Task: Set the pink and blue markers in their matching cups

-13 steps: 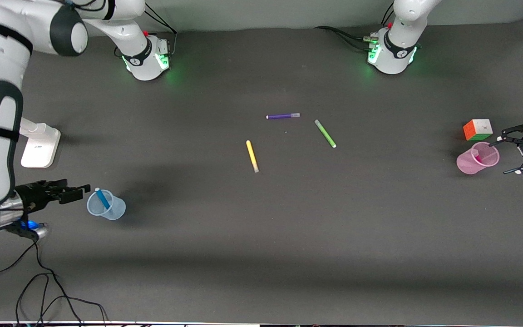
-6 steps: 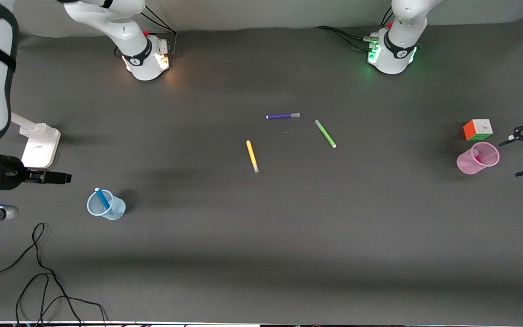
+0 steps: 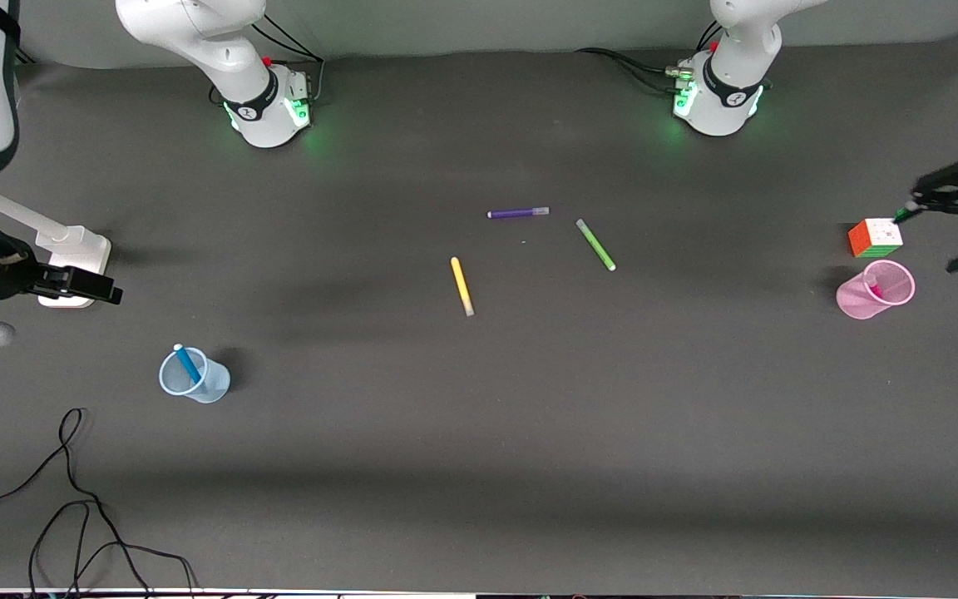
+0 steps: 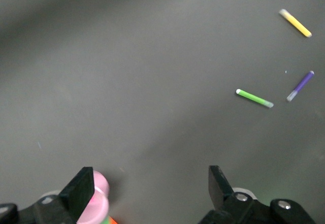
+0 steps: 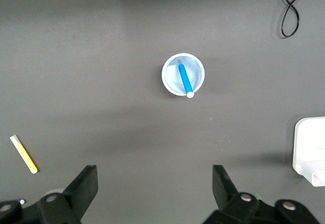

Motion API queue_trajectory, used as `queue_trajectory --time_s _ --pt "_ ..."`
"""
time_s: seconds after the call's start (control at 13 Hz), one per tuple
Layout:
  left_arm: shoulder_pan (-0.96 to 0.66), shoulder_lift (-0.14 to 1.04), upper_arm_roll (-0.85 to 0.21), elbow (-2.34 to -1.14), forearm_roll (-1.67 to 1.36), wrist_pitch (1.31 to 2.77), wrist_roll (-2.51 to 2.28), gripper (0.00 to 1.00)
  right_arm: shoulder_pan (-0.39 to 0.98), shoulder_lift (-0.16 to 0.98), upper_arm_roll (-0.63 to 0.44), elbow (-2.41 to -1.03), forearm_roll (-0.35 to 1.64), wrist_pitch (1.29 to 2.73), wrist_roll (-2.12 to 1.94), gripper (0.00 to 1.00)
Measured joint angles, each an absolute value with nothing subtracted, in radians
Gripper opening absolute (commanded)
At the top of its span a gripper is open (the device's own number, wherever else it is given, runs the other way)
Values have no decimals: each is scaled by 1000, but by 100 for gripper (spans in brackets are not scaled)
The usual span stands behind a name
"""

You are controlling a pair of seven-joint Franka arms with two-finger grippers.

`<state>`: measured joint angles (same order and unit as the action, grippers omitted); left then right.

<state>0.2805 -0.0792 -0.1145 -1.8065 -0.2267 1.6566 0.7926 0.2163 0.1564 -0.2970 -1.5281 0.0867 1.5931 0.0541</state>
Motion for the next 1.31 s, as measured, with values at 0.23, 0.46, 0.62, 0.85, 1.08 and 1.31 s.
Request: queue_trajectory --time_s 0.23,0.46,0.62,0.85,1.08,1.31 --pt "226 -81 -210 -1742 -151 1570 389 100 121 115 -225 -1529 73 1598 54 100" --pt "223 -69 -310 -1729 -67 1558 166 100 -22 79 -95 -1531 70 1598 54 100" --pt "222 -53 -377 -1726 -2 1557 92 100 -55 69 -56 -1532 55 1596 54 100" --pt "220 -47 -424 -1719 30 1557 15 100 -54 68 -41 -1544 32 1594 54 100" --pt "234 -45 -415 -1718 33 1545 13 100 -55 69 -42 -1571 31 1596 54 100" --pt "236 -40 -415 -1718 33 1541 13 100 -55 68 -43 -1581 31 1599 51 100"
